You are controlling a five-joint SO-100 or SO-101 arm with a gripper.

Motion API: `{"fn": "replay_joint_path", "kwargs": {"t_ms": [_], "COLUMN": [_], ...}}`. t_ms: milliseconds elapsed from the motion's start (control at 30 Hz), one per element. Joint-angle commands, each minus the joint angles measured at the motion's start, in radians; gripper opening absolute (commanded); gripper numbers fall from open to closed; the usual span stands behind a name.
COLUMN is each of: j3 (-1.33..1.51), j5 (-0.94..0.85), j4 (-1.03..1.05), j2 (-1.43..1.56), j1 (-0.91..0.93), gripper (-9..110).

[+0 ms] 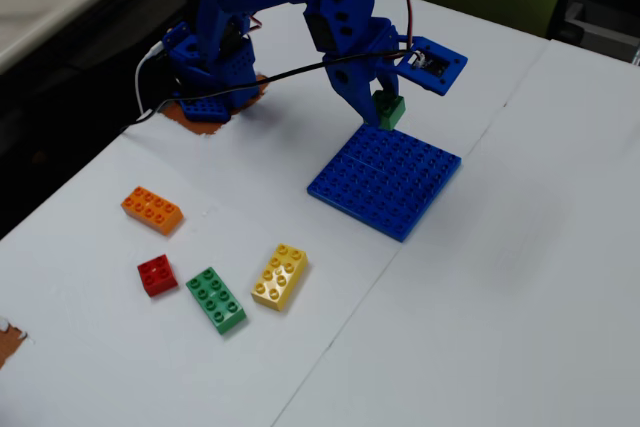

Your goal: Pick up the 2x2 green block and go up the 8x8 blue block.

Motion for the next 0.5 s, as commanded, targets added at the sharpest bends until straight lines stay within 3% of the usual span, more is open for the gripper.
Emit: {"fn": "replay_joint_path", "kwargs": {"t_ms": [0, 467], "j3": [-0.005, -0.005], "j5": [0.008, 0.014], "j4": [0.005, 0.005], "j2": [0.014, 0.018], "j1": [-0.009, -0.014], "gripper": [9, 9]}}
